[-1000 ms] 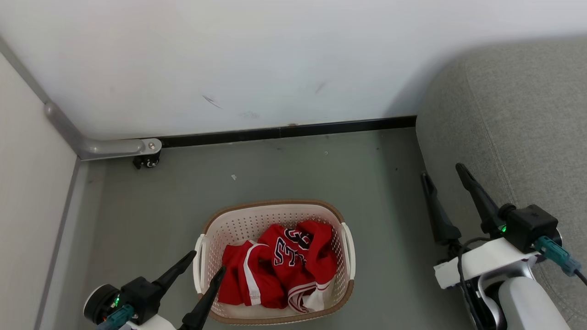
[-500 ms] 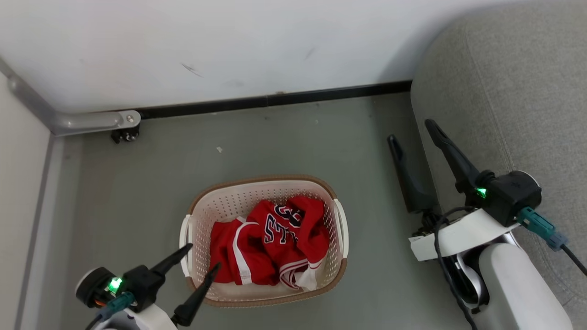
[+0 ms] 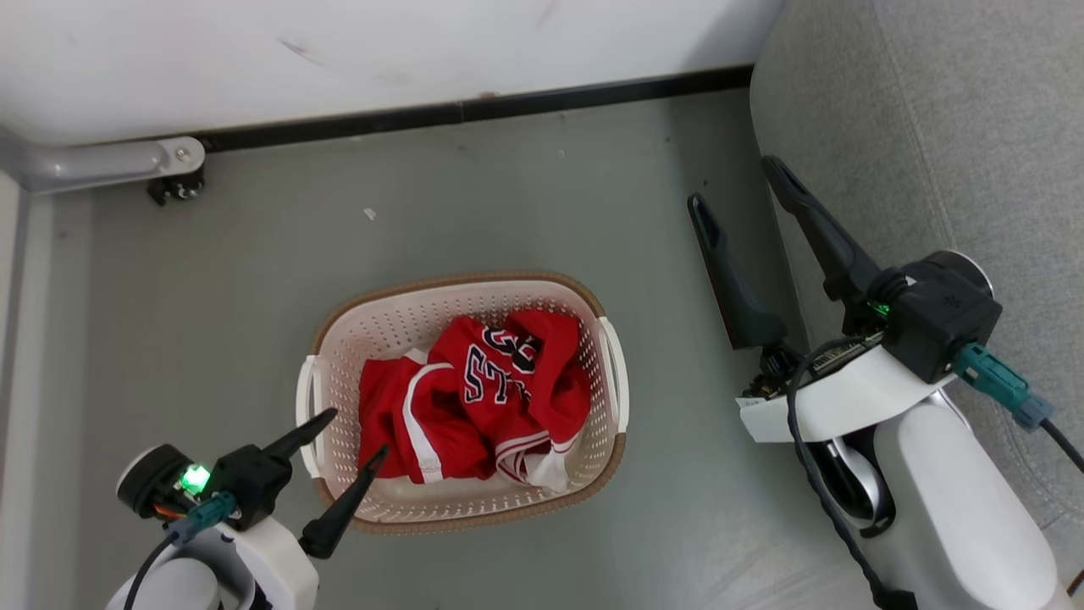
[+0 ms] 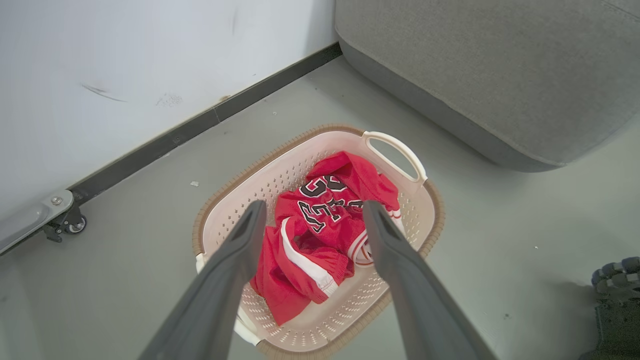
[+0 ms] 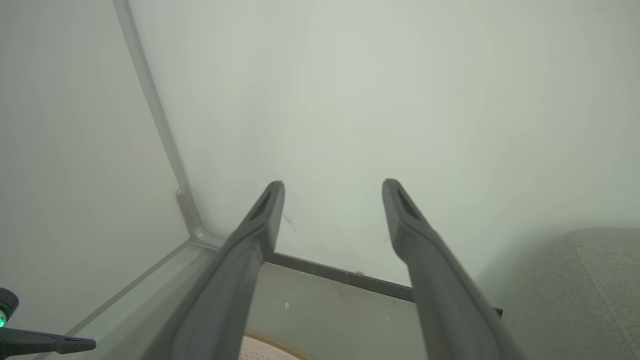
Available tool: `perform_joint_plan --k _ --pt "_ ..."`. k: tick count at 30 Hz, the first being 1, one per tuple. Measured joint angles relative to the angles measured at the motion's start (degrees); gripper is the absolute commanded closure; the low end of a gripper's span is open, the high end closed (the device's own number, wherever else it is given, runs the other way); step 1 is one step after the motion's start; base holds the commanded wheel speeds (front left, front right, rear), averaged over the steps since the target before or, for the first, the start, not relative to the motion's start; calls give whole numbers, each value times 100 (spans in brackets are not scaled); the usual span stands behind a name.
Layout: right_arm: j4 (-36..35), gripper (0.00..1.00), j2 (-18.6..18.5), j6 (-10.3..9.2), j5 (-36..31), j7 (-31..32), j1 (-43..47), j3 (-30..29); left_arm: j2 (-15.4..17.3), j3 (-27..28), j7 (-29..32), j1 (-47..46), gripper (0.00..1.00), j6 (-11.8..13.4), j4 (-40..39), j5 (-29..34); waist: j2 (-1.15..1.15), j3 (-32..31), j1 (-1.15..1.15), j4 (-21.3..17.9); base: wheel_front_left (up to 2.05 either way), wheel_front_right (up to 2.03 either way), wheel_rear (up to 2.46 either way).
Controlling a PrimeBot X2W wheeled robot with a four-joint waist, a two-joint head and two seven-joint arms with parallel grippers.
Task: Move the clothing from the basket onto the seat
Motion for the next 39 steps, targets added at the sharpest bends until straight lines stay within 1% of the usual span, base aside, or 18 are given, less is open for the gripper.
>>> perform_joint_plan --k 15,19,23,27,33,39 --pt "-272 0 -20 0 8 -19 -465 220 145 -310 136 -684 0 0 324 -9 0 727 0 -231 0 0 0" --pt "-371 0 -25 0 7 -24 -596 268 229 -325 169 -854 0 0 449 58 0 911 0 -296 0 0 0" --pt "-432 0 -27 0 7 -24 -731 326 327 -412 193 -1010 0 0 497 203 0 1090 0 -363 0 0 0" --pt "-524 0 -29 0 9 -24 -829 396 338 -528 194 -1155 0 0 506 346 0 1221 0 -413 0 0 0" --pt "-584 0 -31 0 9 -24 -985 479 498 -778 192 -1513 0 0 506 892 0 1474 0 -514 0 0 0" --pt "-609 0 -31 0 8 -24 -1022 547 522 -884 192 -1675 0 0 534 1039 0 1713 0 -615 0 0 0"
